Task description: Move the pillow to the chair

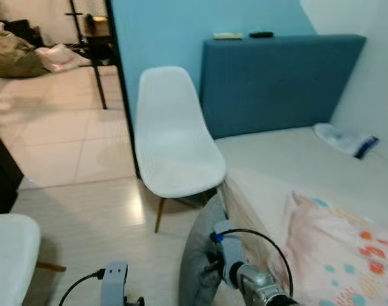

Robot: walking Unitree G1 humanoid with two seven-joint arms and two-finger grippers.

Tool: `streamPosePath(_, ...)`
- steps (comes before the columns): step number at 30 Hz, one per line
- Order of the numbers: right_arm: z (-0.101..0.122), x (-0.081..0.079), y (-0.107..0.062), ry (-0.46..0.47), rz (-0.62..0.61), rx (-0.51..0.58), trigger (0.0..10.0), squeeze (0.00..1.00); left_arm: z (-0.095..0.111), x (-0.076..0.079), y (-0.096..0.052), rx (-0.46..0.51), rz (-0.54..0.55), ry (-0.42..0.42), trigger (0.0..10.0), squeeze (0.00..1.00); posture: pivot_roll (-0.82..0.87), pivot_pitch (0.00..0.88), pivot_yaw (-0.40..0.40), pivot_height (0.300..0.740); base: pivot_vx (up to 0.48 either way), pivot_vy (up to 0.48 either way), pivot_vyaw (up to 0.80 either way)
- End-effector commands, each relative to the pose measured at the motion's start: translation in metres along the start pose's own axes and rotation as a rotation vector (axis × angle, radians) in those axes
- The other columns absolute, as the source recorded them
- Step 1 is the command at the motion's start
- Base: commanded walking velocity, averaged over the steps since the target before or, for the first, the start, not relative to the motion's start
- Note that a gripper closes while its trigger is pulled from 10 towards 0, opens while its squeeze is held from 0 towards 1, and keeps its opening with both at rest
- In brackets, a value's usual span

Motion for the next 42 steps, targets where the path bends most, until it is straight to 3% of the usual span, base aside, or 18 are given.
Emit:
streamPosePath(1,0.014,-0.001,0.002,0.005,0.003,0.073,10.0,0.0,-0.004,0.005,0.0,-0.013,-0.016,0.035,10.0,0.0,0.05,0.0,-0.043,0.73,0.0,0.0,0.8)
streamPosePath(6,0.016,-0.003,0.003,0.013,0.004,0.084,10.0,0.0,-0.004,0.006,0.0,-0.014,-0.023,0.039,10.0,0.0,0.05,0.0,-0.045,0.73,0.0,0.0,0.8)
streamPosePath(11,0.015,-0.002,0.003,0.022,-0.015,0.078,10.0,0.0,-0.006,0.01,0.0,-0.024,-0.046,0.099,10.0,0.0,0.05,0.0,-0.045,0.73,0.0,-0.406,0.0)
streamPosePath(17,0.016,0.002,0.003,0.022,-0.037,0.078,10.0,0.0,-0.005,0.01,0.0,-0.021,-0.034,0.066,10.0,0.0,0.05,0.0,-0.046,0.73,0.0,-0.078,0.0)
streamPosePath(24,0.038,0.014,0.003,0.004,-0.095,0.143,10.0,0.0,0.002,0.005,0.001,0.003,-0.022,0.037,10.0,0.0,0.05,0.0,-0.045,0.73,0.0,0.0,0.0)
streamPosePath(36,0.104,0.033,0.0,-0.014,-0.153,0.356,10.0,0.0,0.035,0.01,0.005,0.116,-0.054,0.027,10.0,0.0,0.05,0.0,-0.043,0.73,0.0,0.0,0.0)
streamPosePath(42,0.115,0.036,-0.001,-0.002,-0.161,0.392,10.0,0.0,0.039,0.013,0.005,0.133,-0.064,0.023,10.0,0.0,0.05,0.0,-0.047,0.73,0.0,0.0,0.0)
Point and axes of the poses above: a point about 5 cm out from each wrist's last joint towards the gripper, its own y axis pointing out of the wrist towards the gripper, its own z axis along the axis of the wrist's last joint, x = y × z, the point moved 2 cm from there along y, pointing out of the wrist towards the gripper, and after that the axes turned 3 degrees about -y, right-handed, at the moved point
